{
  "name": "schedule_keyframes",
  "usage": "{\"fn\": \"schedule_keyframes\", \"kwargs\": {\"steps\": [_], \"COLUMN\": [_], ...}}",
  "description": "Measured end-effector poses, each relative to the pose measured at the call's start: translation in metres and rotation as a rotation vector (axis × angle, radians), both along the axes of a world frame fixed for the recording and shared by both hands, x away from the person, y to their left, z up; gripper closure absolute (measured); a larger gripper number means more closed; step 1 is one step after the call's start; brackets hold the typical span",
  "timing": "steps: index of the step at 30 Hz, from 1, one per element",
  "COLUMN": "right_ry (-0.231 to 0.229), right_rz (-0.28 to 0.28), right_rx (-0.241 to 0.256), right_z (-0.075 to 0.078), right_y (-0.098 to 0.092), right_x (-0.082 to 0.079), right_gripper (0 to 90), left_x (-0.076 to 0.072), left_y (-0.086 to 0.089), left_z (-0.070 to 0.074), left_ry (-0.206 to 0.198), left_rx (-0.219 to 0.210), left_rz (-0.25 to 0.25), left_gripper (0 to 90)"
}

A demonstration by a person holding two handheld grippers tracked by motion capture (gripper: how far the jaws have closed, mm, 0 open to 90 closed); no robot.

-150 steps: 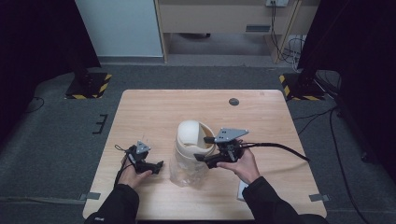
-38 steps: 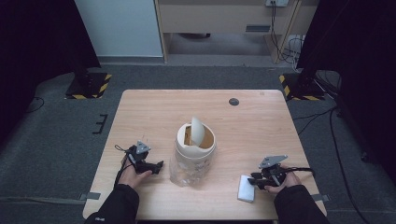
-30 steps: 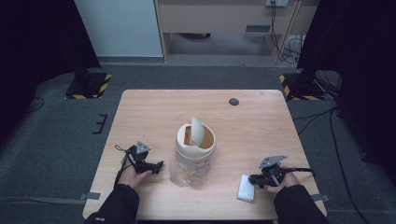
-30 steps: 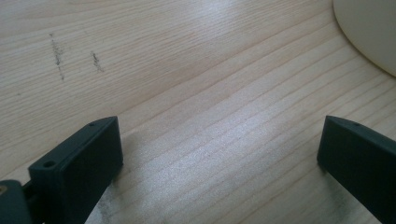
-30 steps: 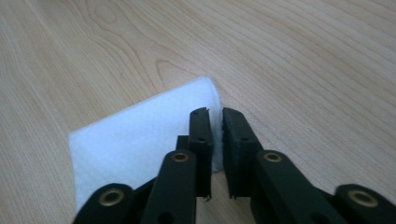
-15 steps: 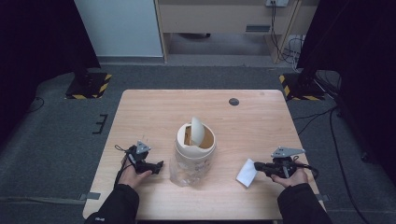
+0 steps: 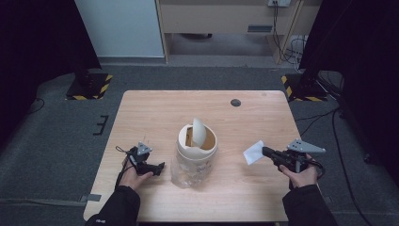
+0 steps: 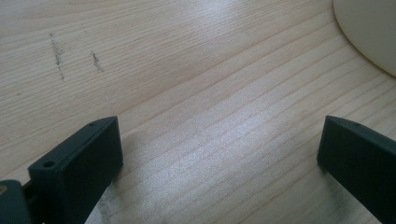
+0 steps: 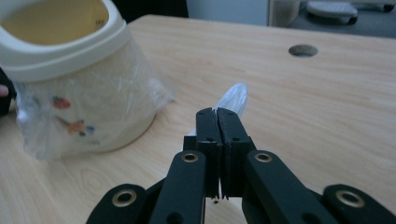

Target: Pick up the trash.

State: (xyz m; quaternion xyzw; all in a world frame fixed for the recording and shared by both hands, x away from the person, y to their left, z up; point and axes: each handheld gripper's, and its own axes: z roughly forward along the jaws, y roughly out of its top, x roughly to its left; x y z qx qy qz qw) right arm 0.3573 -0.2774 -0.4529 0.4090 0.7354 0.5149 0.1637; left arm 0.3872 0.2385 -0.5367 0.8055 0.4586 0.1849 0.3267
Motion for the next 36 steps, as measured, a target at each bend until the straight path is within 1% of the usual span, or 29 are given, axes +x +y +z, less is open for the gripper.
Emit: {"fn": "schedule_keyframes", "kwargs": {"steps": [5, 11, 20, 25, 27, 29, 36], "right_ry": [-0.046, -0.095, -0.140, -0.167, -0.170, -0.192, -0.217], "right_rz": [-0.015, -0.009, 0.002, 0.005, 0.007, 0.011, 0.022], "right_rx": [0.034, 0.051, 0.062, 0.086, 0.089, 0.092, 0.102], "right_z": [0.009, 0.021, 0.035, 0.046, 0.048, 0.053, 0.062], "right_y": [-0.002, 0.001, 0.006, 0.007, 0.007, 0.009, 0.015], "right_x": [0.001, 0.001, 0.000, -0.002, -0.002, -0.004, -0.004], "right_gripper": [88.5, 88.6, 88.6, 88.6, 88.6, 88.7, 88.6], "left_x": [0.000, 0.000, 0.000, 0.000, 0.000, 0.000, 0.000], "left_y": [0.000, 0.000, 0.000, 0.000, 0.000, 0.000, 0.000], "left_z": [0.000, 0.000, 0.000, 0.000, 0.000, 0.000, 0.000], "left_ry": [0.000, 0.000, 0.000, 0.000, 0.000, 0.000, 0.000], "left_rx": [0.000, 0.000, 0.000, 0.000, 0.000, 0.000, 0.000], "left_rz": [0.000, 0.000, 0.000, 0.000, 0.000, 0.000, 0.000], "left_gripper": [0.0, 0.0, 0.0, 0.0, 0.0, 0.0, 0.0]}}
